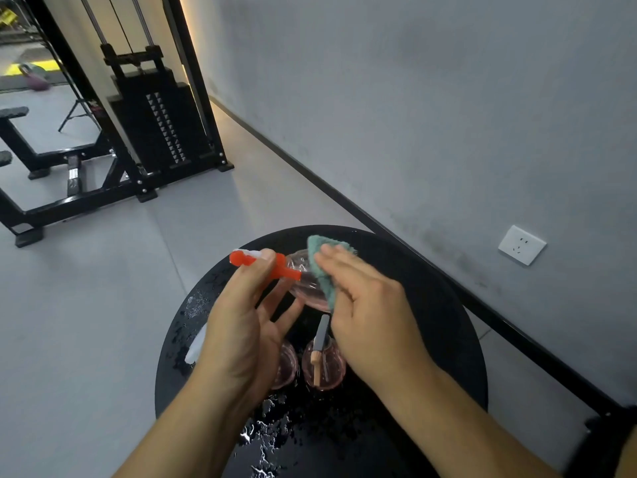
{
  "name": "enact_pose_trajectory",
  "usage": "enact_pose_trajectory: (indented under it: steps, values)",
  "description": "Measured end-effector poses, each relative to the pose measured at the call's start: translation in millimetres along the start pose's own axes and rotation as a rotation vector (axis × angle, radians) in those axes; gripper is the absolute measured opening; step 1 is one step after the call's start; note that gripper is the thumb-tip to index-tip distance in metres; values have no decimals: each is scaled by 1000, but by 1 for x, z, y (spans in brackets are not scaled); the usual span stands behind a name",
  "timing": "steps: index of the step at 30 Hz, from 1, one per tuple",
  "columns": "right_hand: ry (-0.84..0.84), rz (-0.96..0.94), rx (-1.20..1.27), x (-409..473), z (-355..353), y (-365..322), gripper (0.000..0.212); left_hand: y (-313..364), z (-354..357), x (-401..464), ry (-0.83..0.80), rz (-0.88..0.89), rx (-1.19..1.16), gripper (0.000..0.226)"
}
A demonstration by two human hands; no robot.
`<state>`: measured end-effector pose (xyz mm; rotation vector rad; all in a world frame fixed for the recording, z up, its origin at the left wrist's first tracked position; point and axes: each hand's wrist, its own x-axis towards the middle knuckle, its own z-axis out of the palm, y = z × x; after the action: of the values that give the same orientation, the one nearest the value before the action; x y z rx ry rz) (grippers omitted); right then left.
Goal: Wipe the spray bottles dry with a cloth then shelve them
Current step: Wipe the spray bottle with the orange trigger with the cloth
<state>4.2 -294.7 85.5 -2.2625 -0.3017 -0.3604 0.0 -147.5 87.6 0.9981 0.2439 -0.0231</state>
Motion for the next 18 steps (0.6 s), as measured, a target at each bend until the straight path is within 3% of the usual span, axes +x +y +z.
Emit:
enact_pose_trajectory:
  steps: [3,9,14,18]
  values:
    - [-54,-46,-25,-1,3,-2,51,-2,1,0,20,-24,-9,15]
    - [113,93,75,3,-4,7,46,6,1,-1,74,3,-46,16]
    - [12,3,62,-1,2,1,49,1,2,-3,81,-1,-43,19]
    - [116,90,95,4,-6,9,45,9,1,-2,96,20,-60,19]
